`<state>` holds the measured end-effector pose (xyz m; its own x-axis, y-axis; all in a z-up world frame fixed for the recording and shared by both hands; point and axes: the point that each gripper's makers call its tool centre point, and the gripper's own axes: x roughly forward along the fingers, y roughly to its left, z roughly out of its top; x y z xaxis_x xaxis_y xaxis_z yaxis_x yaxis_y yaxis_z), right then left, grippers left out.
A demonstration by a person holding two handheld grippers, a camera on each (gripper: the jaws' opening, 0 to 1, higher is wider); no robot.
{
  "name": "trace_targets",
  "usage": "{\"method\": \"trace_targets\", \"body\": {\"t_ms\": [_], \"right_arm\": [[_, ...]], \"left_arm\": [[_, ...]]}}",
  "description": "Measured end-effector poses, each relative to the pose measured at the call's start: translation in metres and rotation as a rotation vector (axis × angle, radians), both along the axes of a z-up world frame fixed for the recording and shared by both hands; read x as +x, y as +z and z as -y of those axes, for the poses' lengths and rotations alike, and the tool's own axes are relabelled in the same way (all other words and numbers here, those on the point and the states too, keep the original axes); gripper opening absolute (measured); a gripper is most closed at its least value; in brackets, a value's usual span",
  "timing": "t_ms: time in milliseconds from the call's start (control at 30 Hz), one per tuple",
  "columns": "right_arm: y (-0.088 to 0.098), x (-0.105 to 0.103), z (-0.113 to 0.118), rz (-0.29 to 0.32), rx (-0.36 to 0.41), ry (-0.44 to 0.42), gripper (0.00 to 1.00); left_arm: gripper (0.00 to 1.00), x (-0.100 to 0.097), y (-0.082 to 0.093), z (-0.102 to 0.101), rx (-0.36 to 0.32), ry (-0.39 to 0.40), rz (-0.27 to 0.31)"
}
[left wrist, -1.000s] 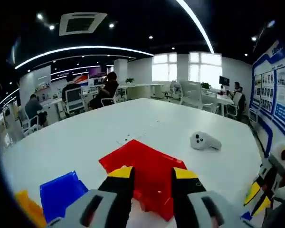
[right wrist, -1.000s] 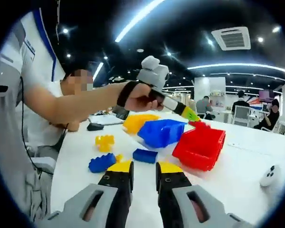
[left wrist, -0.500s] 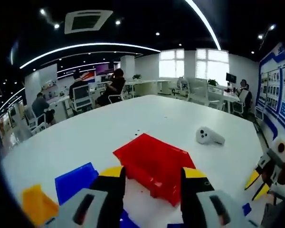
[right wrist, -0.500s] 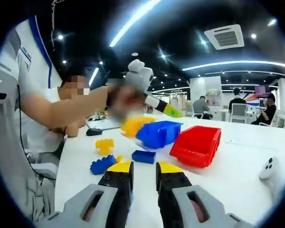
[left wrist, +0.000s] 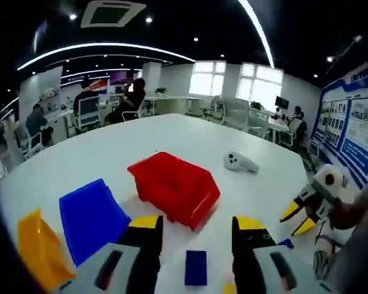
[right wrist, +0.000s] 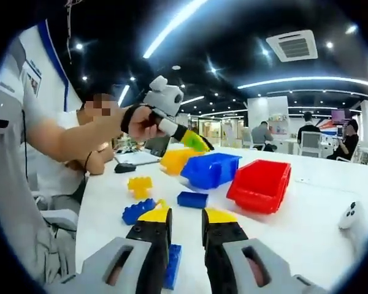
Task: Take apart the toy blocks one by one and place each separated block into its matching bin, sorting the blocks by their type until all the connected pieces are disassembled and separated into the correct bins
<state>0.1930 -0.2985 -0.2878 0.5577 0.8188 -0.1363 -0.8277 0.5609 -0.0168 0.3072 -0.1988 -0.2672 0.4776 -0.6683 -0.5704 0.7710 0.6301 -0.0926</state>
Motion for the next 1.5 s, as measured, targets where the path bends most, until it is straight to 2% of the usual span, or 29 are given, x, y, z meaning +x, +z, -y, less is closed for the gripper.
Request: {"method": "trace_targets", "body": {"t_ms": [67,133,233,367,433,467,500,533,567,633,667,767,967,1033,1100,1233,1300,1367,1400,1467,1500], "right_arm": [[-0.001,-0.001,0.000,0.004,-0.007,0.004,0.21],[-0.004,-0.001,-0.002,0.004,-0.014,0.002,0.21],[-0.007,-0.002,-0.006,-0.006,-0.007,0.006,0.21],[-0.011,-0.004,-0.007,-0.014,-0.026,0.016,0.21],[-0.010,-0.002,-0.004,-0.011,-0.029,0.014,0.21],[-0.010,-0.001,-0.002,-0.010,-0.027,0.010,0.21],[-0.009,-0.001,-0.001,-0.008,-0.023,0.006,0.21],[-0.008,0.000,0.000,-0.007,-0.015,0.001,0.21],[-0.007,0.001,0.002,-0.001,-0.003,-0.008,0.21],[-0.004,0.001,0.003,0.004,0.012,-0.016,0.21],[-0.003,0.001,0.003,0.004,0.017,-0.018,0.21],[-0.004,0.001,0.004,-0.001,0.018,-0.019,0.21],[-0.009,0.002,0.003,-0.016,0.029,-0.027,0.21],[-0.006,-0.001,0.000,-0.011,0.026,-0.020,0.21],[-0.005,-0.001,0.000,-0.005,0.024,-0.015,0.21],[-0.008,-0.001,-0.001,-0.007,0.017,-0.021,0.21],[-0.010,-0.002,-0.002,-0.012,0.012,-0.021,0.21],[-0.010,-0.005,-0.004,-0.013,0.011,-0.018,0.21],[-0.009,-0.007,-0.005,-0.012,0.013,-0.015,0.21],[-0.007,-0.007,-0.005,-0.008,0.014,-0.013,0.21],[-0.007,-0.007,-0.005,-0.004,0.011,-0.013,0.21]], "left_arm": [[0.44,-0.016,-0.020,-0.004,0.054,-0.029,-0.041],[0.39,-0.027,-0.038,-0.005,0.063,-0.026,-0.101],[0.40,-0.025,-0.063,-0.011,0.113,0.001,-0.108],[0.44,-0.025,-0.083,-0.012,0.100,0.031,-0.187],[0.44,-0.020,-0.086,-0.012,0.100,0.031,-0.182],[0.41,-0.018,-0.090,-0.014,0.109,0.044,-0.187],[0.32,-0.018,-0.095,-0.015,0.120,0.058,-0.203],[0.24,-0.018,-0.097,-0.015,0.130,0.035,-0.182],[0.24,-0.015,-0.094,-0.015,0.124,0.023,-0.128],[0.23,-0.019,-0.094,-0.014,0.116,0.020,-0.140],[0.23,-0.017,-0.093,-0.014,0.119,0.004,-0.116],[0.23,-0.020,-0.090,-0.011,0.094,-0.033,-0.102],[0.23,-0.027,-0.072,-0.009,0.051,-0.084,-0.046],[0.23,-0.027,-0.058,-0.005,-0.028,-0.096,-0.021],[0.23,-0.020,-0.038,-0.007,-0.138,-0.065,0.007],[0.23,-0.002,-0.014,-0.018,-0.191,-0.005,0.091],[0.23,0.009,0.000,-0.027,-0.229,0.041,0.163],[0.23,0.022,0.009,-0.037,-0.249,0.094,0.232],[0.23,0.025,0.008,-0.041,-0.250,0.118,0.241],[0.23,0.041,0.001,-0.057,-0.206,0.207,0.248],[0.23,0.049,0.001,-0.065,-0.183,0.244,0.284]]}}
